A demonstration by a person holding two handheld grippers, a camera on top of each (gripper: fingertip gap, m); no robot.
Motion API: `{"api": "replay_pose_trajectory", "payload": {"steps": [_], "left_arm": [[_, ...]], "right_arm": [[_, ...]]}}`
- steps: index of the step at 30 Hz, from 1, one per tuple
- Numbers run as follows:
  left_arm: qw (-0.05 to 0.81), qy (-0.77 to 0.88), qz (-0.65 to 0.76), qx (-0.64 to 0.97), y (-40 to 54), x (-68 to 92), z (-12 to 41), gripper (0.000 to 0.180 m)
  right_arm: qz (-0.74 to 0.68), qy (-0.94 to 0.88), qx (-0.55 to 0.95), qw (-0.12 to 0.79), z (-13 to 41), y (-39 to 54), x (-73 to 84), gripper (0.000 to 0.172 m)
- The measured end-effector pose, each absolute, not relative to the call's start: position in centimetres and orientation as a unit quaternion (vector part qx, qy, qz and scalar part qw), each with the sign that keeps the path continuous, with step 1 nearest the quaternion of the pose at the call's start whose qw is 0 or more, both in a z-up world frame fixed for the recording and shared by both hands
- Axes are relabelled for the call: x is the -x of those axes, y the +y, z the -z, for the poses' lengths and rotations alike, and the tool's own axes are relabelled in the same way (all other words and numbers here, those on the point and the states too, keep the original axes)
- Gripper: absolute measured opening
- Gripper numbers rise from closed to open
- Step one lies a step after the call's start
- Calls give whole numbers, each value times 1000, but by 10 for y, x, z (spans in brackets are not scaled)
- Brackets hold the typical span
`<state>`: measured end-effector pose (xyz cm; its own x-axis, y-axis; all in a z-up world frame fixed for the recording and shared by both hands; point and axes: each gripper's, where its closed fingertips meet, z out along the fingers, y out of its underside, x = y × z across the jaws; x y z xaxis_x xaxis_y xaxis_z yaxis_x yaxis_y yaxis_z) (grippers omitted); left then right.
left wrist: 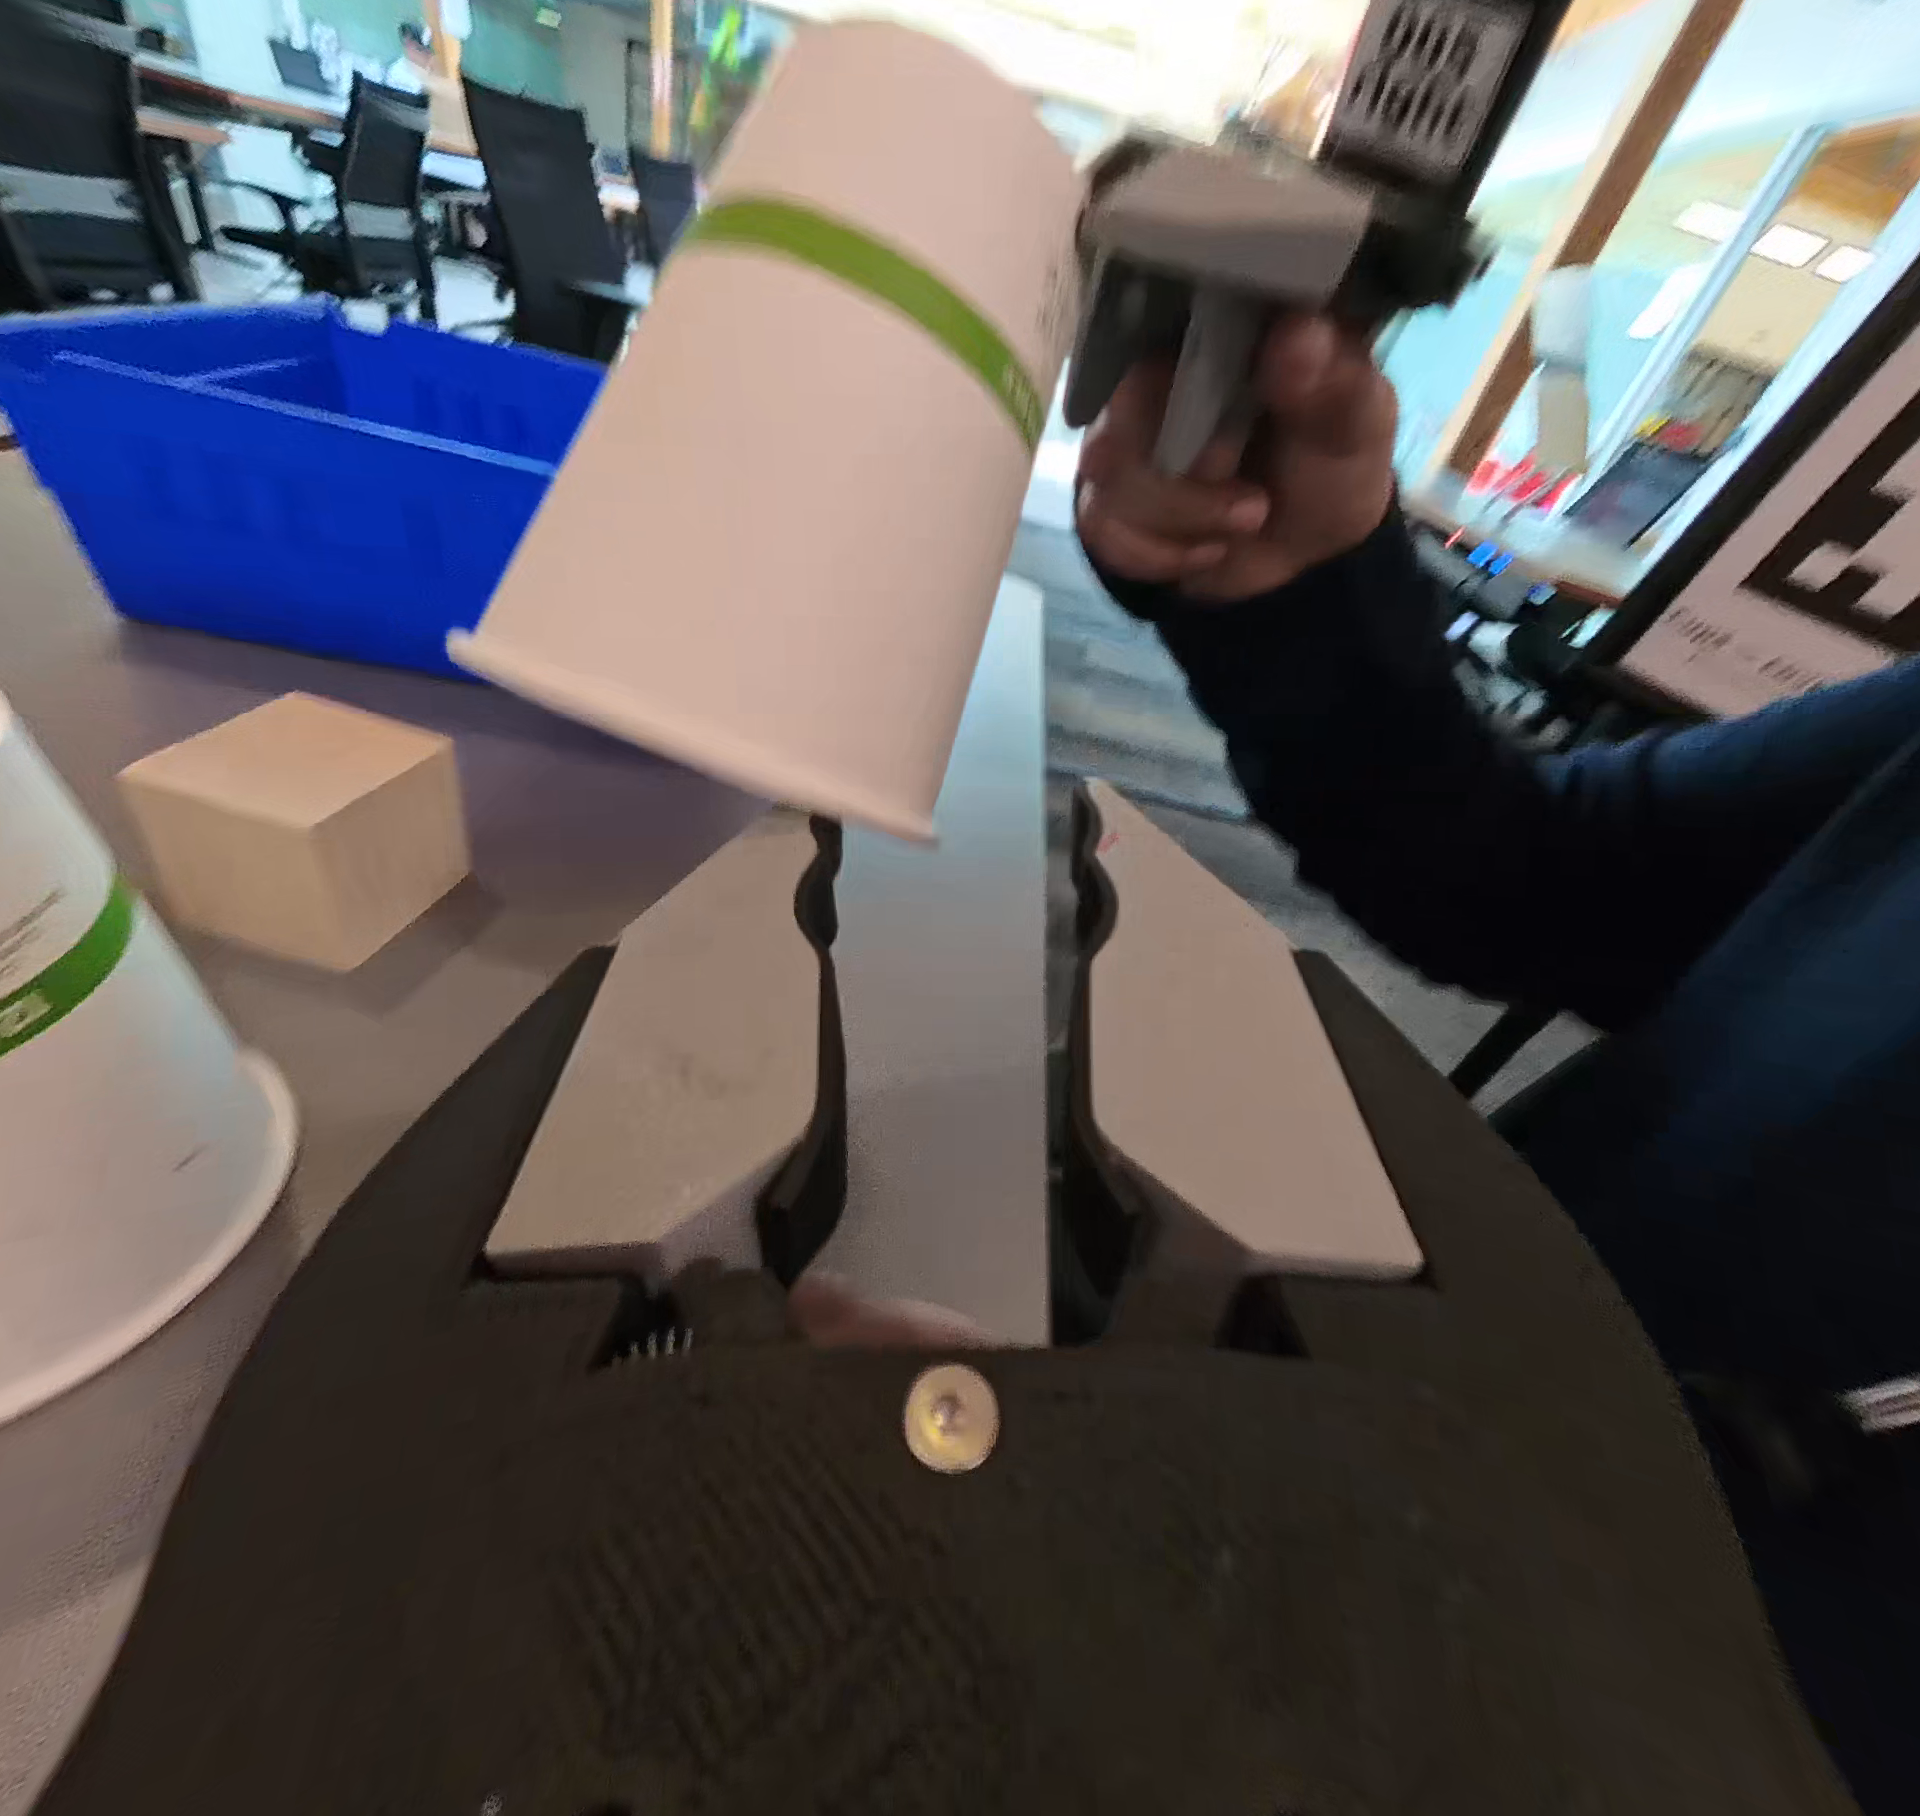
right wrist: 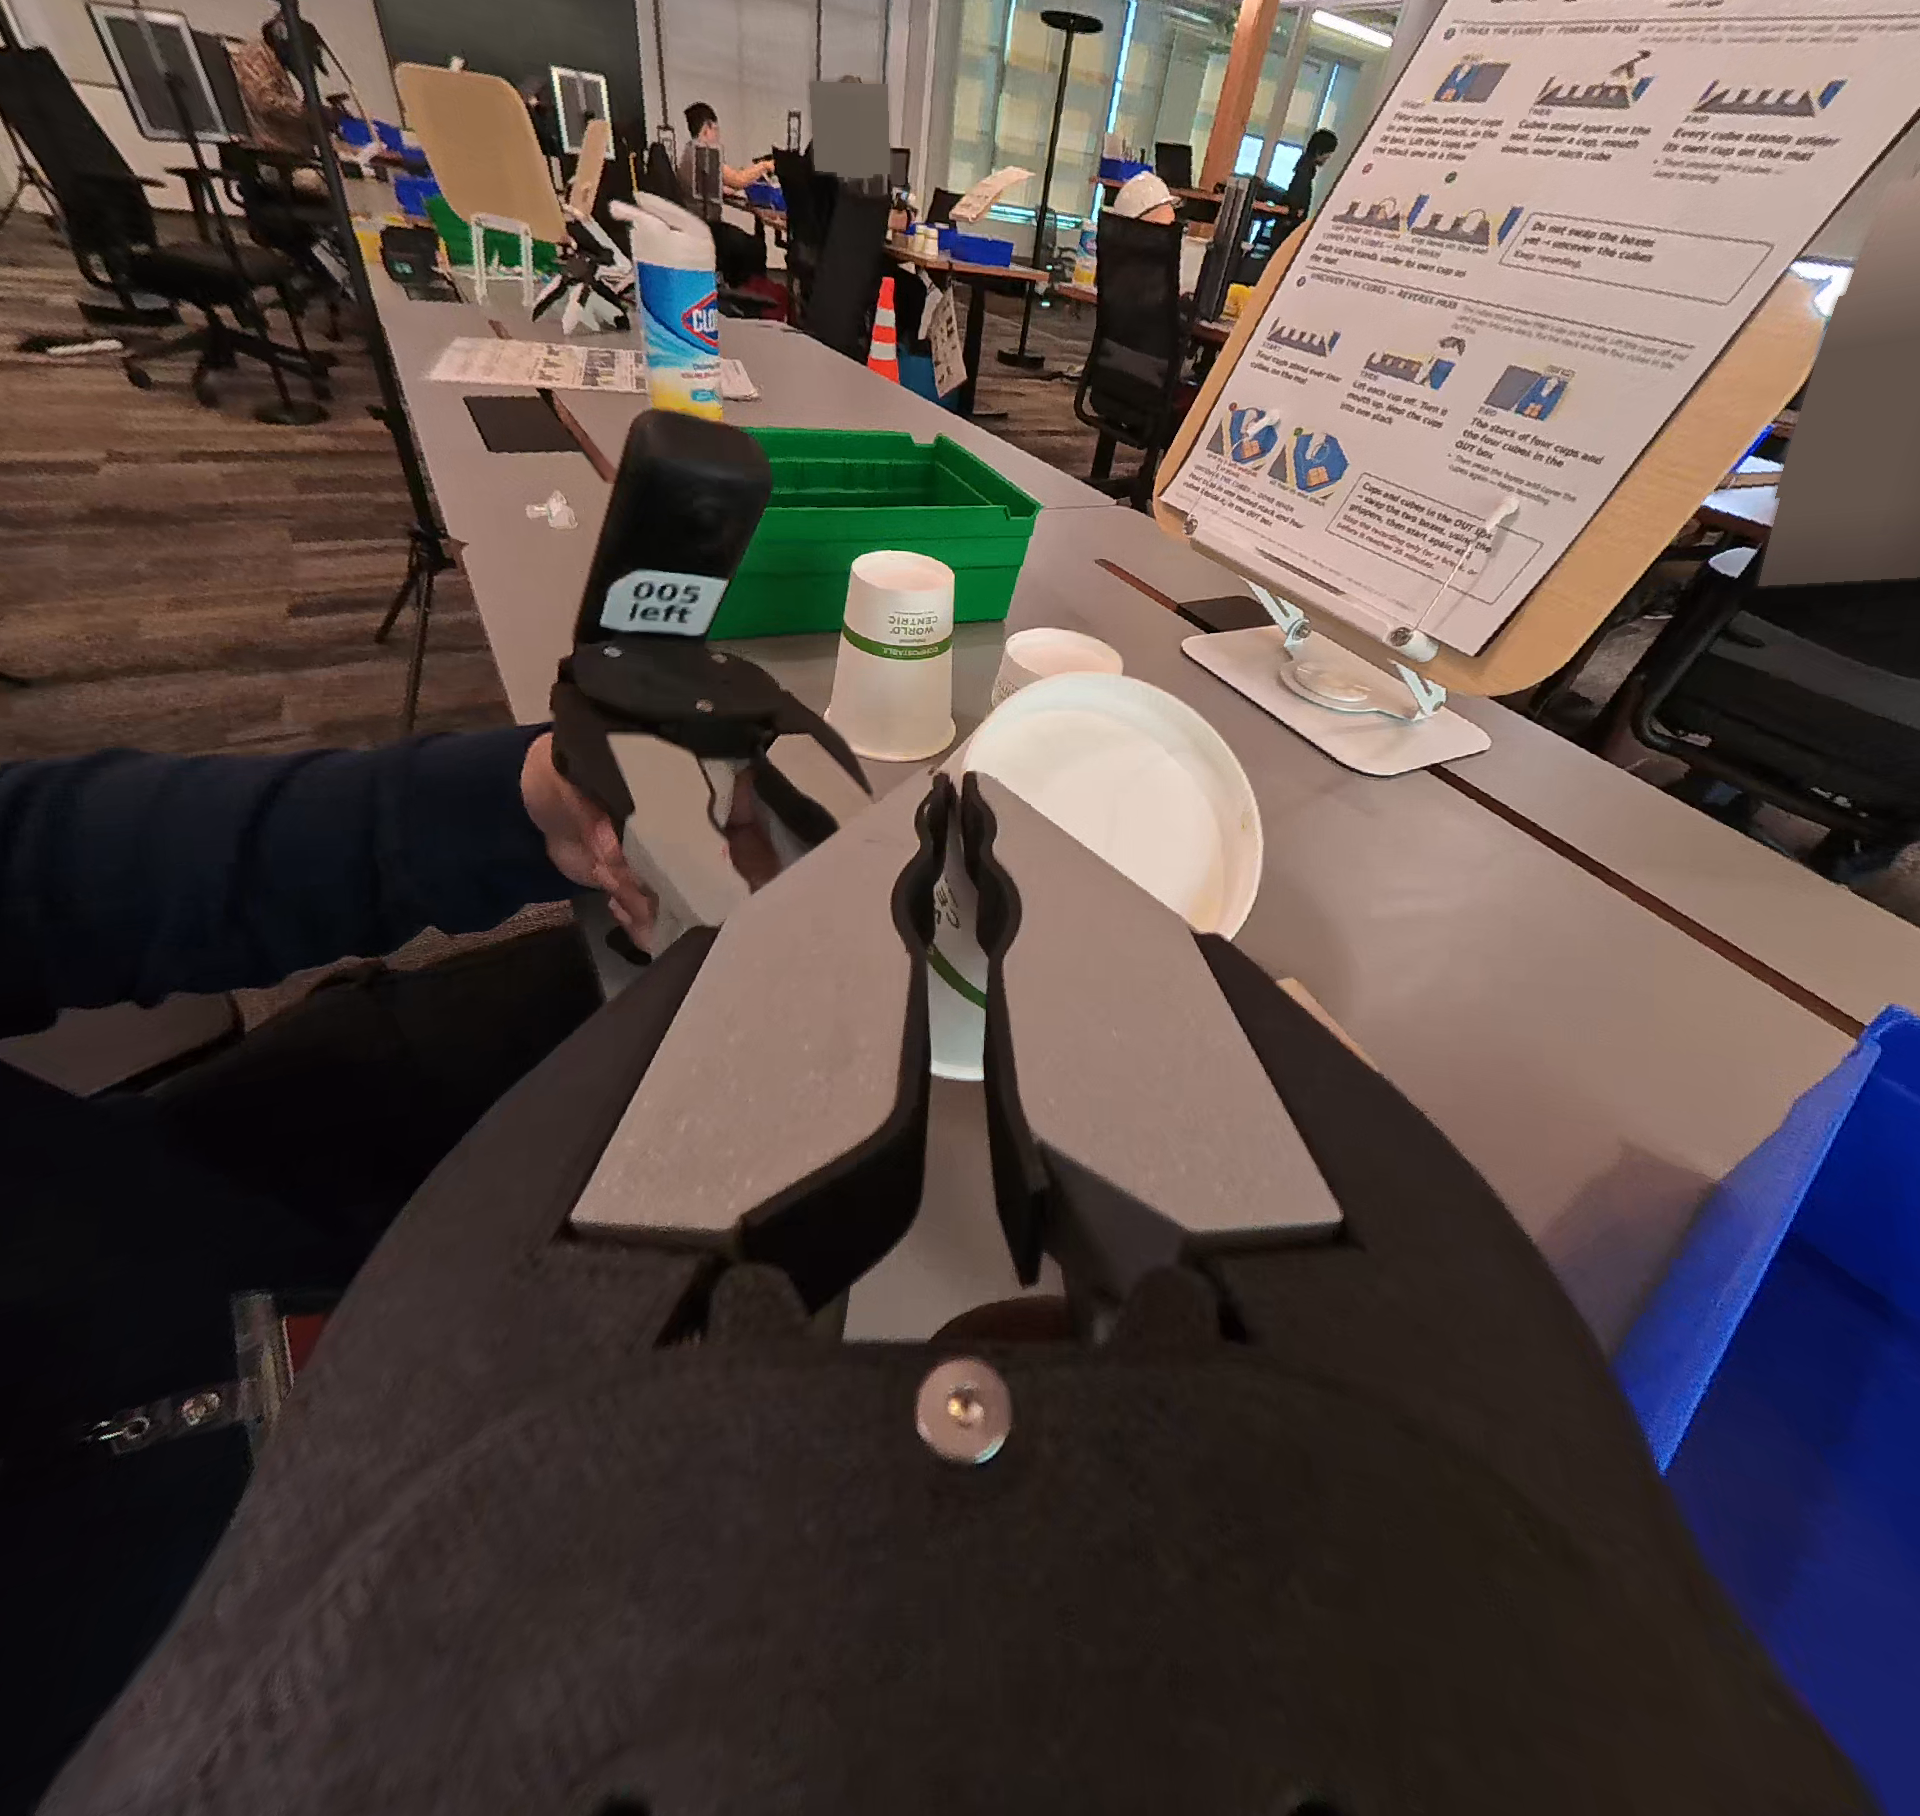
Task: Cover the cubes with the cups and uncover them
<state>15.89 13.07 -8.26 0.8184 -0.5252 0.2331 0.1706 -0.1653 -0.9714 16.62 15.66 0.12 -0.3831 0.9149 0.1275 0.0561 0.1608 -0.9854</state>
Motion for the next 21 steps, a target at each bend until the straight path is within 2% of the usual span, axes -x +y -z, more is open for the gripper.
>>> {"api": "replay_pose_trajectory", "payload": {"steps": [2,4,9,13,16,21], "left_arm": [[646,99,298,695,136,-157,70,47],[659,86,313,678,138,-154,60,37],[668,68,350,654,138,-150,41,34],[668,91,320,666,139,-150,39,25],[647,148,313,680,129,-160,37,2],[564,243,159,773,133,-167,56,0]], "right_arm": [[-535,-637,376,409,-1,157,-172,0],[-543,-633,376,404,-1,158,-180,0],[-556,-643,365,379,8,155,-195,0],[-560,-644,366,371,18,157,-199,0],[-538,-661,381,359,41,166,-196,0],[-510,-679,416,325,83,176,-185,2]]}}
